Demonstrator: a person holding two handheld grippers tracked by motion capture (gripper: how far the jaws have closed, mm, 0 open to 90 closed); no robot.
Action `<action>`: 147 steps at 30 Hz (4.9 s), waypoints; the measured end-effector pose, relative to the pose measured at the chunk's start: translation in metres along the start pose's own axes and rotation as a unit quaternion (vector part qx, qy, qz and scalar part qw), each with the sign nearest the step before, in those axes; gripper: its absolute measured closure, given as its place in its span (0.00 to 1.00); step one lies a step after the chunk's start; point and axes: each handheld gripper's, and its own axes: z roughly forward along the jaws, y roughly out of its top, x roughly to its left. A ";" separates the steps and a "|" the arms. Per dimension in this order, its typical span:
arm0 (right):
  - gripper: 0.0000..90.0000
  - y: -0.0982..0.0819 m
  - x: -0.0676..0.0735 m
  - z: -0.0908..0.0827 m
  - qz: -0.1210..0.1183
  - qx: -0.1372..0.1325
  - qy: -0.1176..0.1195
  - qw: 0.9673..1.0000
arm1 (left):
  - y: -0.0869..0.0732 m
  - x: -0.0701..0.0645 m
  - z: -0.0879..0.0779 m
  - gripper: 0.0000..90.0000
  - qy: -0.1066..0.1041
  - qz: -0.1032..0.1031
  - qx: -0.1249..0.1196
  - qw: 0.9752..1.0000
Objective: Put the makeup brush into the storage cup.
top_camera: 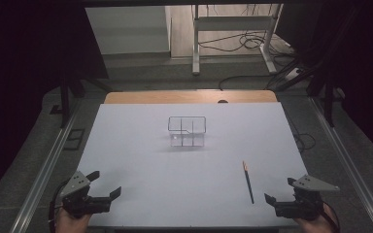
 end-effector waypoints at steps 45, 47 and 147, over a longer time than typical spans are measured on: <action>0.02 0.016 0.003 0.011 -0.001 0.035 0.008 0.999 | -0.001 0.003 0.001 0.03 0.001 -0.010 0.007 1.000; 0.02 0.018 0.003 0.013 -0.002 0.035 0.007 0.999 | -0.001 0.003 0.001 0.03 0.001 -0.010 0.007 1.000; 0.65 0.079 0.019 0.109 -0.026 0.339 0.015 0.940 | -0.001 0.002 0.005 0.03 0.009 -0.006 0.022 1.000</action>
